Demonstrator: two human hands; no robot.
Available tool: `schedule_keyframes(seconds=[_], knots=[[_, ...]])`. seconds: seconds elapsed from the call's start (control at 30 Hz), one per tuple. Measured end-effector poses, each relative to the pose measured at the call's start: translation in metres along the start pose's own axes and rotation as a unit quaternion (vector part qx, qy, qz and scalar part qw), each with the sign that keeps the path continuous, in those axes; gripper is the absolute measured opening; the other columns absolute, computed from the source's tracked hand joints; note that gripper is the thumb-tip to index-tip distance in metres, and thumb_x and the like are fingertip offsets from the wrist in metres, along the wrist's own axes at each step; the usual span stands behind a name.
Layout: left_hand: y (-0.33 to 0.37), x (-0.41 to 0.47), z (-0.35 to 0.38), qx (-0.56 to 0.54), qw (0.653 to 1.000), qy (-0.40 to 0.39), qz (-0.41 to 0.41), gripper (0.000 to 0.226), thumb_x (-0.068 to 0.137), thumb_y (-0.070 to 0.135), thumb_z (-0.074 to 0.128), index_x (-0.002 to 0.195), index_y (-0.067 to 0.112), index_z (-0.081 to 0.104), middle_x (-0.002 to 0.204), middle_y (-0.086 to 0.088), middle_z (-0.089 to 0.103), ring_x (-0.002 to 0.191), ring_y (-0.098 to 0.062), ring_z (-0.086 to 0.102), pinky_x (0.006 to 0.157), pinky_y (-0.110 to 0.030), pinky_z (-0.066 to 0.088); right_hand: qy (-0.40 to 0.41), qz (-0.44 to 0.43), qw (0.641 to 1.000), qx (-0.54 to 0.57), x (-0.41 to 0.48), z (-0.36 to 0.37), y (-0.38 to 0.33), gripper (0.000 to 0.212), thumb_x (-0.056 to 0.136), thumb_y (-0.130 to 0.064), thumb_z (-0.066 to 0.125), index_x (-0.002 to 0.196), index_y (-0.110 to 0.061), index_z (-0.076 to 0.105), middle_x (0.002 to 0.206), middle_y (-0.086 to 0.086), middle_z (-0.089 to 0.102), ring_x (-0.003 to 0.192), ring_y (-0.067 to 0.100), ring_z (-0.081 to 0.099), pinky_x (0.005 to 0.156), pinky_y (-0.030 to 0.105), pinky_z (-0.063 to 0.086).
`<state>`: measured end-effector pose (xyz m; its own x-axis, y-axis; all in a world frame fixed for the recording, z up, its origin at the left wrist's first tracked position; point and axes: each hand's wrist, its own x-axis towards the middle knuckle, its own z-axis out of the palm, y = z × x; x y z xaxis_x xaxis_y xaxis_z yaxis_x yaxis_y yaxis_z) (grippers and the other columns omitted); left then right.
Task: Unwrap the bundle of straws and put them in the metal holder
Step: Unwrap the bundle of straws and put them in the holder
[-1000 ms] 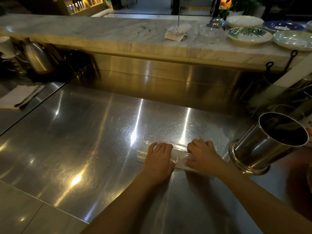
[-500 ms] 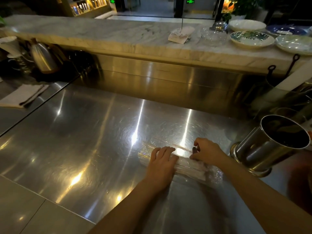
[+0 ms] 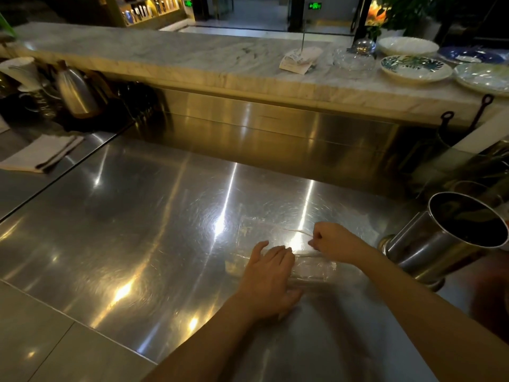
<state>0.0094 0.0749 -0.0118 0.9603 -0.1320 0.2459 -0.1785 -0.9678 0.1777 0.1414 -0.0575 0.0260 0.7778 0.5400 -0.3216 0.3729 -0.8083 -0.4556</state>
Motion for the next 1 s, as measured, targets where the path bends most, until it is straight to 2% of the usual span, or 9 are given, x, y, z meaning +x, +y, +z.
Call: schedule_keyframes(seconds=[0.2, 0.33, 0.4, 0.53, 0.63, 0.7, 0.77, 0.87, 1.0], knots=[[0.01, 0.002, -0.006, 0.002, 1.0, 0.016, -0.022, 0.036, 0.084, 0.048, 0.045, 0.105, 0.023, 0.06, 0.095, 0.004, 0.067, 0.088, -0.014, 0.063, 0.096, -0.039, 0.042, 0.065, -0.045, 0.996, 0.047, 0.004, -0.015, 0.007, 0.013, 0.093, -0.01, 0.043, 0.08, -0.012, 0.04, 0.064, 0.002, 0.046, 0.062, 0.019, 0.049, 0.052, 0.023, 0.035], [0.01, -0.003, -0.003, -0.035, 0.999, 0.013, 0.0, 0.034, 0.084, 0.045, 0.043, 0.098, 0.02, 0.061, 0.111, -0.004, 0.063, 0.104, -0.022, 0.058, 0.095, -0.038, 0.041, 0.021, -0.023, 0.999, 0.032, 0.002, -0.021, 0.011, 0.045, 0.073, -0.055, 0.063, 0.094, -0.017, 0.053, 0.079, -0.007, 0.05, 0.077, 0.014, 0.053, 0.064, 0.026, 0.039], [0.012, -0.004, -0.003, -0.041, 0.999, 0.01, -0.003, 0.036, 0.087, 0.046, 0.04, 0.098, 0.018, 0.06, 0.12, -0.006, 0.061, 0.112, -0.023, 0.055, 0.099, -0.038, 0.038, -0.022, -0.046, 0.999, -0.005, -0.001, -0.025, 0.014, 0.047, 0.065, -0.05, 0.073, 0.096, -0.02, 0.055, 0.084, -0.012, 0.045, 0.08, 0.012, 0.048, 0.064, 0.023, 0.035], [0.019, -0.003, -0.007, -0.107, 0.993, -0.021, -0.051, 0.043, 0.091, 0.047, 0.031, 0.12, 0.021, 0.049, 0.119, -0.005, 0.062, 0.112, -0.023, 0.053, 0.105, -0.042, 0.03, 0.005, -0.093, 0.996, -0.01, -0.008, -0.036, 0.006, 0.004, 0.077, -0.021, 0.069, 0.076, -0.019, 0.065, 0.071, -0.018, 0.047, 0.068, 0.005, 0.049, 0.06, 0.018, 0.033], [0.021, -0.003, -0.009, -0.043, 0.999, 0.017, -0.023, 0.043, 0.091, 0.045, 0.03, 0.115, 0.023, 0.058, 0.101, -0.002, 0.067, 0.095, -0.021, 0.06, 0.095, -0.037, 0.041, 0.035, -0.105, 0.994, 0.01, -0.014, -0.049, -0.007, 0.024, 0.08, -0.012, 0.065, 0.059, -0.022, 0.061, 0.06, -0.018, 0.048, 0.058, -0.002, 0.045, 0.054, 0.016, 0.03], [0.02, -0.005, -0.009, -0.029, 0.999, 0.033, -0.011, 0.038, 0.09, 0.044, 0.035, 0.096, 0.024, 0.066, 0.093, 0.002, 0.065, 0.088, -0.017, 0.061, 0.087, -0.028, 0.044, 0.059, -0.098, 0.993, 0.017, -0.019, -0.06, -0.014, 0.022, 0.08, -0.011, 0.065, 0.059, -0.017, 0.062, 0.057, -0.014, 0.049, 0.055, 0.001, 0.046, 0.051, 0.016, 0.031], [0.018, -0.008, -0.005, -0.031, 0.999, 0.035, 0.001, 0.029, 0.089, 0.042, 0.041, 0.089, 0.025, 0.065, 0.105, 0.002, 0.065, 0.098, -0.017, 0.059, 0.088, -0.028, 0.044, 0.075, -0.092, 0.992, 0.029, -0.023, -0.071, -0.019, 0.015, 0.08, -0.01, 0.064, 0.065, -0.01, 0.065, 0.057, -0.008, 0.052, 0.056, 0.004, 0.048, 0.051, 0.016, 0.035], [0.016, -0.015, 0.005, -0.03, 0.999, 0.03, 0.012, 0.019, 0.086, 0.036, 0.054, 0.098, 0.023, 0.061, 0.118, 0.002, 0.065, 0.108, -0.018, 0.059, 0.094, -0.031, 0.043, 0.093, -0.094, 0.99, 0.038, -0.029, -0.083, -0.024, 0.012, 0.081, -0.014, 0.063, 0.071, -0.009, 0.066, 0.069, 0.001, 0.062, 0.069, 0.015, 0.058, 0.06, 0.023, 0.044], [0.02, -0.019, 0.008, -0.014, 0.998, 0.051, -0.015, 0.037, 0.078, 0.036, 0.06, 0.113, 0.025, 0.056, 0.099, 0.007, 0.067, 0.09, -0.014, 0.062, 0.092, -0.028, 0.034, 0.103, -0.087, 0.989, 0.06, -0.032, -0.088, -0.027, 0.014, 0.083, -0.017, 0.062, 0.084, -0.004, 0.068, 0.085, 0.011, 0.068, 0.081, 0.022, 0.063, 0.074, 0.033, 0.05]])
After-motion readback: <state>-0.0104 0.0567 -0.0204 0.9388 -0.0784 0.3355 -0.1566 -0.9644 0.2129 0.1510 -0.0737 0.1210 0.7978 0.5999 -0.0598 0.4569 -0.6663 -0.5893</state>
